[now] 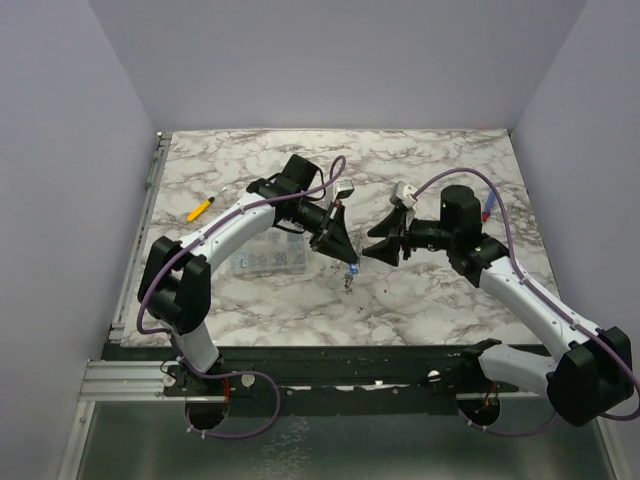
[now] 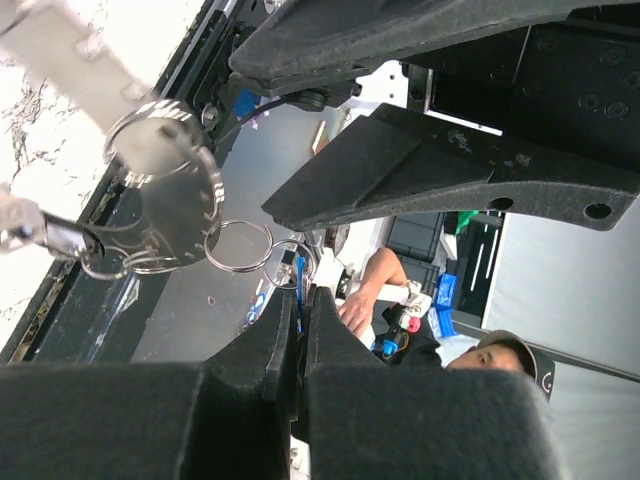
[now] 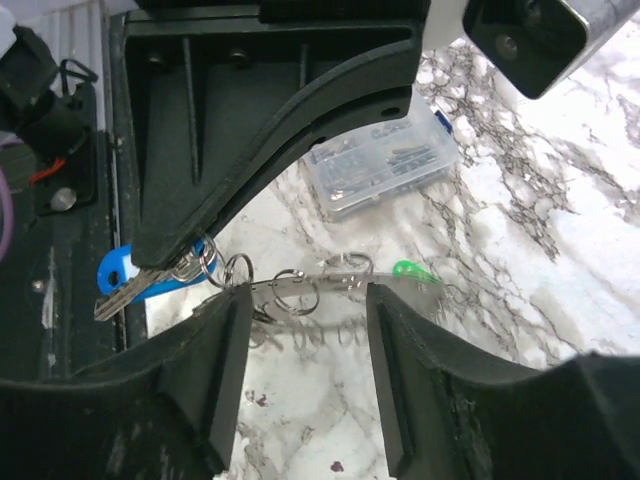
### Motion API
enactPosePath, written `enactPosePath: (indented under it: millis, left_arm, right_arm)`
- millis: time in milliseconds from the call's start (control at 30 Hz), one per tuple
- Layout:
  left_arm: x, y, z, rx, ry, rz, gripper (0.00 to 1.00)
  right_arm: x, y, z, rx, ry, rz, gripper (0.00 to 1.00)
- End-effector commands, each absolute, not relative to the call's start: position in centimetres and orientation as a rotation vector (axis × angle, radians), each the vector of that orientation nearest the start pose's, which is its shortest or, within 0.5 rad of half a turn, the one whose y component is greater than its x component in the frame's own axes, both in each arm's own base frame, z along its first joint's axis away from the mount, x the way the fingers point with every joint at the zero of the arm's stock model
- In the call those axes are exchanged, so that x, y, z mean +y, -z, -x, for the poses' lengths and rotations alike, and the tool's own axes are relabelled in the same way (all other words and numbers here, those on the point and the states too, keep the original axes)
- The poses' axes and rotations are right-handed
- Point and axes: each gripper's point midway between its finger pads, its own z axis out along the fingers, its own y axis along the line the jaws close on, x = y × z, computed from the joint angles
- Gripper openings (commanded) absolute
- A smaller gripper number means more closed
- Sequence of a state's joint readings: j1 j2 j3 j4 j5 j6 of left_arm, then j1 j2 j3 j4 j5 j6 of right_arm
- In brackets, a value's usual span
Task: Remove the keys from the keyring
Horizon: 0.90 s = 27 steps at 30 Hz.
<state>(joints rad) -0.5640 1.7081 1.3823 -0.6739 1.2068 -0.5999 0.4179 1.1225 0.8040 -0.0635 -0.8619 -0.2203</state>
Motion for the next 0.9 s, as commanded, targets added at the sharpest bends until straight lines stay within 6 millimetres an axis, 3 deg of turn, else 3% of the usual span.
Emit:
enactPosePath:
  millis: [0, 267, 500, 867]
  left_arm:
    - [-33.0, -25.9, -20.1, 2.590, 2.028, -0.548, 0.00]
    - [-32.7, -25.9, -20.3, 2.581, 2.018, -0.538, 0.00]
    - [-32.4, -26.0, -20.2, 2.577, 2.014, -0.537, 0.00]
    - [-32.3, -26.2, -20.0, 2.572, 2.020, -0.539, 0.00]
  right_arm:
    - [25.4, -22.7, -24.4, 1.459, -0.965, 1.175, 0.49]
    - [25.5, -22.4, -22.0, 1.361, -1.022, 1.315, 0.50]
    - [25.5, -21.9, -20.6, 1.345, -1.084, 1.322, 0.55]
    - [26.4, -22.8, -22.8, 1.340, -1.070, 1.199, 0.53]
